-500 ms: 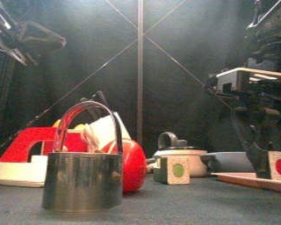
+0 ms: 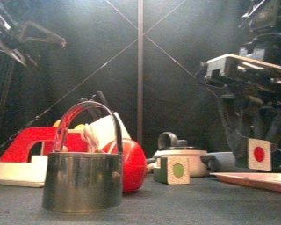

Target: Place green sushi piece left of plate

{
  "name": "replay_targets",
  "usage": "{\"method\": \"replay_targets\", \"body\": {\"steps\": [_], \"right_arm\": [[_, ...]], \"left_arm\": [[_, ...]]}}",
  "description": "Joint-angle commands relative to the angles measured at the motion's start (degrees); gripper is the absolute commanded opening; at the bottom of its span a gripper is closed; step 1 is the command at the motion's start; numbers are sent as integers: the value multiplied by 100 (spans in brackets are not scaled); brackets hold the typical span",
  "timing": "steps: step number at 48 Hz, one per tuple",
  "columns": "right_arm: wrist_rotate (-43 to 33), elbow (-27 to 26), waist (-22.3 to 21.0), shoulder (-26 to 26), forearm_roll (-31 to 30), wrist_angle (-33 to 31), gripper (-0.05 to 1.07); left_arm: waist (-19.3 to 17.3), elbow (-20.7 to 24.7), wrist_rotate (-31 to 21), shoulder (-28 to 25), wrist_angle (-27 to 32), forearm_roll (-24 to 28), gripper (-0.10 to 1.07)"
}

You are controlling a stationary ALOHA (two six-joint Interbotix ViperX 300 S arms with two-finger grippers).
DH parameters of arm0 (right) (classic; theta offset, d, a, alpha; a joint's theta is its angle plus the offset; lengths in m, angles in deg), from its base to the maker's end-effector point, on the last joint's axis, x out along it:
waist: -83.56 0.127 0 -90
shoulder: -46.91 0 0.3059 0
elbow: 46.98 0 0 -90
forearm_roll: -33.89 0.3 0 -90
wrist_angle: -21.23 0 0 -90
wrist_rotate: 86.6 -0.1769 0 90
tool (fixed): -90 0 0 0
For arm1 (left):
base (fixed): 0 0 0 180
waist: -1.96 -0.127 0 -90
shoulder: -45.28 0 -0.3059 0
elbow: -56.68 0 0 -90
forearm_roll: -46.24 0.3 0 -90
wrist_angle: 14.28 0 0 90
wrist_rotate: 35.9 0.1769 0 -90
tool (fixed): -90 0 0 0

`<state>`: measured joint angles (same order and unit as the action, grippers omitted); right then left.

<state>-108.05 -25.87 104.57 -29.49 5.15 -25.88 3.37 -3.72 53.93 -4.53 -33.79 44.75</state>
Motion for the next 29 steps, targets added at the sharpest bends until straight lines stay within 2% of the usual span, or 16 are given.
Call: {"method": "replay_targets", "body": {"steps": [1,8,21,29], "right_arm": [[0,-290,-35,-70,-211,26,62],[0,-519,-70,132,-422,211,62],[0,-659,-229,545,-738,1028,63],[0,-624,-299,615,-694,1046,63]], "left_arm": [[-9,70,9,-26,-26,-18,0],[-9,70,9,-26,-26,-18,0],[-9,79,9,-18,-26,-18,0],[-9,70,9,-26,-26,-18,0]]}}
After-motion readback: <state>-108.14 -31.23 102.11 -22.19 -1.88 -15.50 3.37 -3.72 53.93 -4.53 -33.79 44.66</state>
